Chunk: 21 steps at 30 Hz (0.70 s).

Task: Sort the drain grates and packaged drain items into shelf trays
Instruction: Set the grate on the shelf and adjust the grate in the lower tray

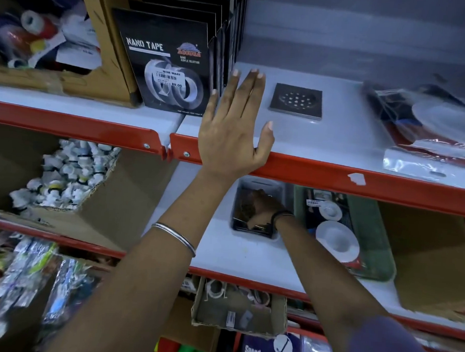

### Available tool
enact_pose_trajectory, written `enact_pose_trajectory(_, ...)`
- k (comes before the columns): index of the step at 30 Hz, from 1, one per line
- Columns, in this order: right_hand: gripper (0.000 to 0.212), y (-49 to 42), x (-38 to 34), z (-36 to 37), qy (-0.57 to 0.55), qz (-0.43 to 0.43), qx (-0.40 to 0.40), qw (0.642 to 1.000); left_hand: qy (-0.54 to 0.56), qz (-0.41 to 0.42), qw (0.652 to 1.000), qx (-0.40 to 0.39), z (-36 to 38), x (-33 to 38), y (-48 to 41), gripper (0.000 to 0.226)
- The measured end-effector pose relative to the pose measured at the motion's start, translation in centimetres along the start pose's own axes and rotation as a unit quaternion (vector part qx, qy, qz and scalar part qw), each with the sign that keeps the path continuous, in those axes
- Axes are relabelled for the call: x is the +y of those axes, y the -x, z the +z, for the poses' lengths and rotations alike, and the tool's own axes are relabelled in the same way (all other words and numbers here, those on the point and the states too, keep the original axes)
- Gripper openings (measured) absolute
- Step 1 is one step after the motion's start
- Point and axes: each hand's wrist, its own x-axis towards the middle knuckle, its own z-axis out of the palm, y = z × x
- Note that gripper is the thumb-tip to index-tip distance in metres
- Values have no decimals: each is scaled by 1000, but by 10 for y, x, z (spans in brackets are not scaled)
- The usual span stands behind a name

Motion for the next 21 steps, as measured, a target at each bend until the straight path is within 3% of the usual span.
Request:
enact_pose_trajectory(5,54,-14,-2,3,113,1,23,993,1,0,1000,5,0,0,1,63)
enact_pose_trajectory(9,77,-10,5,7,154,43,-10,987,3,-1,1000,3,0,-1,1,63)
enact_pose_trajectory(12,92,20,-1,0,103,5,25,994,3,3,1000,-1,0,-2,0,63)
enact_pose_trajectory(16,73,94,-24,-32,7,-49,84,995,2,4,1000,-20,-3,-1,0,63)
enact_pose_trajectory(21,59,227,-45,-106,-116,-145,3,983,3,-4,999,-44,-8,2,3,64)
